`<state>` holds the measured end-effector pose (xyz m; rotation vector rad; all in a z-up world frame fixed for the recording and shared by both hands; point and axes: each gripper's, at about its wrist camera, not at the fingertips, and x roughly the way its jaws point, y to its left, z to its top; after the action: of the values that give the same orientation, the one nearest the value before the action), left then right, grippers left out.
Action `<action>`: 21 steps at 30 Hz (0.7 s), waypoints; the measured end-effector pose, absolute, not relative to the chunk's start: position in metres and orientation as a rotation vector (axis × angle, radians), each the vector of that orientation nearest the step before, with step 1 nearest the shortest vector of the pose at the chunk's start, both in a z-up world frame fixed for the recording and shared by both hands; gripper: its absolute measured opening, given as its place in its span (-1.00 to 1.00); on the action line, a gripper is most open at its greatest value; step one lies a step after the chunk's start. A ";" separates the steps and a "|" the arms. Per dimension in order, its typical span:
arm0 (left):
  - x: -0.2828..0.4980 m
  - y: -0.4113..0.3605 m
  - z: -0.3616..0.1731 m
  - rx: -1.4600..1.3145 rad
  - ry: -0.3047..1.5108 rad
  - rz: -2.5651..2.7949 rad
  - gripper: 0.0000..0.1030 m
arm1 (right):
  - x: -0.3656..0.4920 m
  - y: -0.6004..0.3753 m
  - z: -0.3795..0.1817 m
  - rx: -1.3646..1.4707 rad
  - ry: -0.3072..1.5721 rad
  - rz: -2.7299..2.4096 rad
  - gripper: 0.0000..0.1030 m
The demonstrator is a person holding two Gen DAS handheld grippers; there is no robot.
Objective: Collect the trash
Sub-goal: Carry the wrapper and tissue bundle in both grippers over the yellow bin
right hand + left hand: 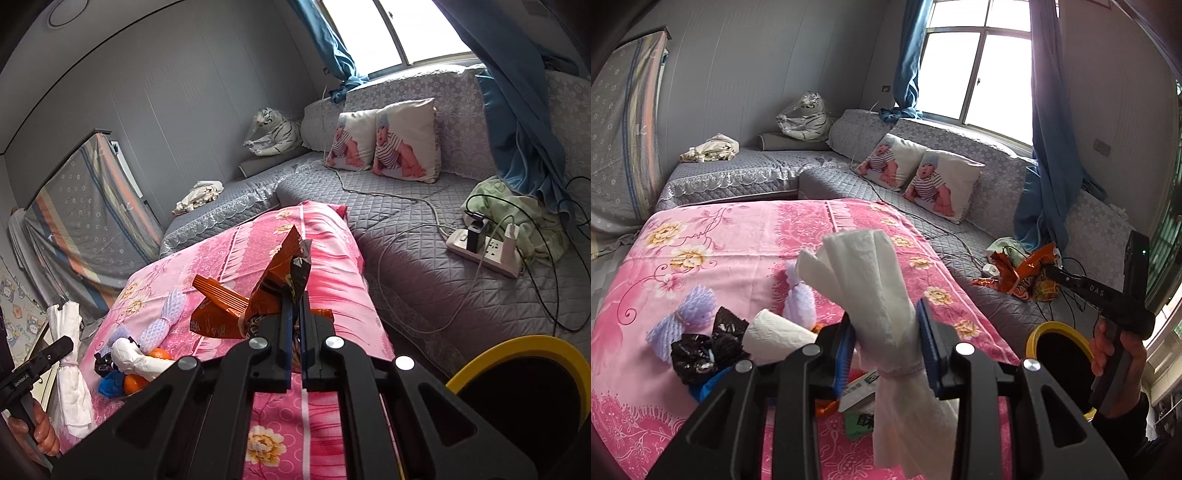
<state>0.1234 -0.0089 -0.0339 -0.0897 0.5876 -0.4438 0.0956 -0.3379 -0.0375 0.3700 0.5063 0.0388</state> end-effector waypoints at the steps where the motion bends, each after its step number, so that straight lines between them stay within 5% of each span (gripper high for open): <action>1: 0.125 -0.015 -0.032 -0.080 0.585 -0.458 -0.41 | 0.090 -0.343 -0.037 0.369 0.498 0.022 -0.96; 21: 0.128 -0.157 -0.027 0.026 0.584 -0.792 -0.41 | -0.005 -0.439 -0.033 0.402 0.405 -0.304 -0.96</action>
<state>0.1282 -0.1567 -0.0266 0.0258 0.5845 -0.7921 -0.0052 -0.4393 -0.0330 0.4015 0.4053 -0.3037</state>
